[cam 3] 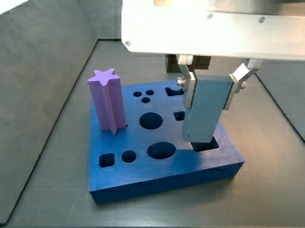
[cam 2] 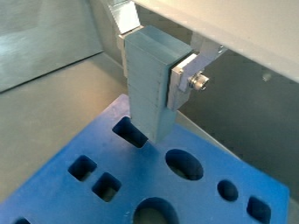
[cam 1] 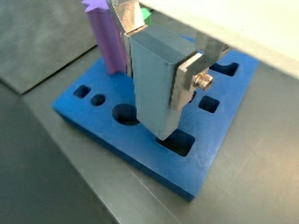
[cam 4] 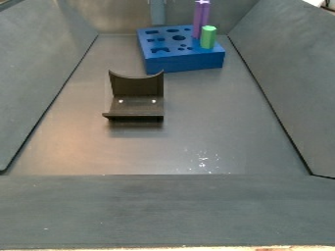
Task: Pick up the rectangle object. Move up. Place the rectangle object on the fixture. Regrasp the rectangle object. Move to above the board. Insert the rectangle object.
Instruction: Insert the rectangle object.
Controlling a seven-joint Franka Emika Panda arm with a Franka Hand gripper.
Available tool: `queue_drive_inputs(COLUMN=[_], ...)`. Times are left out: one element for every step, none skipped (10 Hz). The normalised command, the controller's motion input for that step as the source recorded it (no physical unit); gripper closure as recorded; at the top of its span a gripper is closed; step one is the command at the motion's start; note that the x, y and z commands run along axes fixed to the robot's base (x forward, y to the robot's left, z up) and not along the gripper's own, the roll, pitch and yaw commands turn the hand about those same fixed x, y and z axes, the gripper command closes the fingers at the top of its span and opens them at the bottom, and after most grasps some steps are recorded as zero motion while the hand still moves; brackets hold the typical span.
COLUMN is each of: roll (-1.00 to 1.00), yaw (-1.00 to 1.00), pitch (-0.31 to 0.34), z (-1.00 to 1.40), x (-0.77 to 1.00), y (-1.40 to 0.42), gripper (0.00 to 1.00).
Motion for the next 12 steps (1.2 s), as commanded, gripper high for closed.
queue_drive_inputs(roll=[-0.38, -0.41, 0.0, -0.26, -1.0, -0.99, -0.49, -0.36, -0.08, 0.0, -0.14, 0.0], yaw=[0.92, 0.48, 0.0, 0.0, 0.19, 0.3, 0.12, 0.4, 0.38, 0.34, 0.34, 0.03], pitch=[-0.103, -0.234, -0.04, -0.157, -0.343, -0.391, -0.297, -0.594, -1.0, -1.0, -0.86, -0.134], z=[-0.15, 0.0, 0.0, 0.04, 0.19, 0.15, 0.02, 0.0, -0.2, -0.22, 0.0, 0.0], x=[0.0, 0.0, 0.0, -0.08, -0.05, 0.0, 0.0, 0.0, 0.15, 0.12, 0.15, -0.07], y=[0.0, 0.0, 0.0, 0.09, 0.52, 0.41, 0.18, 0.0, -0.36, -0.35, -0.06, 0.0], gripper=[1.0, 1.0, 1.0, 1.0, 1.0, 1.0, 1.0, 1.0, 1.0, 1.0, 1.0, 1.0])
